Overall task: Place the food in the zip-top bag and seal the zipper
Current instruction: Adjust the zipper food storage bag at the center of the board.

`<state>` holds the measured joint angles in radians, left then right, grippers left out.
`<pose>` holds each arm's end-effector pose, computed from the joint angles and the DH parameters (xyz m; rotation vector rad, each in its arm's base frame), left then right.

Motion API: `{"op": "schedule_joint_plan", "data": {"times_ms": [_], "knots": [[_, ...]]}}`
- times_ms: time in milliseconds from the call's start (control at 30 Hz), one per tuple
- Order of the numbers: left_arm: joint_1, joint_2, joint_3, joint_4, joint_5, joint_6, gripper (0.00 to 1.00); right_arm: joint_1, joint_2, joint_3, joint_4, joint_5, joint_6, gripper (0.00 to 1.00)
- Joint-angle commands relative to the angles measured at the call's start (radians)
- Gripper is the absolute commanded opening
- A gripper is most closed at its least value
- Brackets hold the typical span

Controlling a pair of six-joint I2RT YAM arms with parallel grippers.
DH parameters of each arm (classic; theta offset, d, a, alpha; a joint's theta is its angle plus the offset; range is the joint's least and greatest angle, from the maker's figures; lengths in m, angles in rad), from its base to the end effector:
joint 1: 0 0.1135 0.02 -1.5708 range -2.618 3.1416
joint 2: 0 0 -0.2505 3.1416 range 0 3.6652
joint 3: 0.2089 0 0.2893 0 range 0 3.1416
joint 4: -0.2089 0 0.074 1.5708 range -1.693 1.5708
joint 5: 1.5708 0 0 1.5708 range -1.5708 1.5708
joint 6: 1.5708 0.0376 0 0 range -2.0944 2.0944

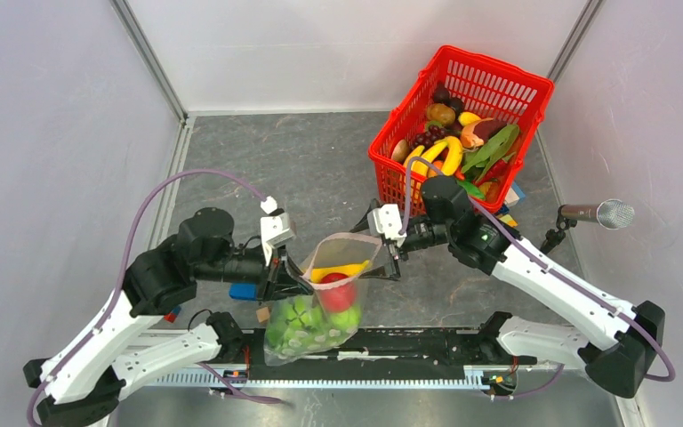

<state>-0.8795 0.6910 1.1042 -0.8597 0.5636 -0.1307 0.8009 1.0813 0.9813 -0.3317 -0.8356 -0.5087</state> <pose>0.0849 -0.1341 0.3961 1.1359 1.8329 -1.1841 0.1748 0.2204 0.3245 -1.5968 1.1865 1.0188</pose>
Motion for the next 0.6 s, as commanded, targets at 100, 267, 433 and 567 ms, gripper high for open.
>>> {"op": "schedule_joint_plan", "data": {"times_ms": [100,267,433,567], "knots": [[-0.003,0.059,0.100,0.038,0.055,0.057,0.02,0.076,-0.028,0.056,0.032,-0.019,0.078,0.98],[-0.003,0.101,0.116,0.015,0.077,0.073,0.02,0.119,-0.027,0.080,0.020,0.000,0.061,0.98],[-0.003,0.130,0.141,-0.012,0.079,0.097,0.02,0.140,0.011,0.149,-0.023,0.051,0.059,0.98],[-0.003,0.150,0.155,-0.064,0.052,0.123,0.02,0.150,0.010,0.170,-0.007,0.057,0.049,0.98]]}}
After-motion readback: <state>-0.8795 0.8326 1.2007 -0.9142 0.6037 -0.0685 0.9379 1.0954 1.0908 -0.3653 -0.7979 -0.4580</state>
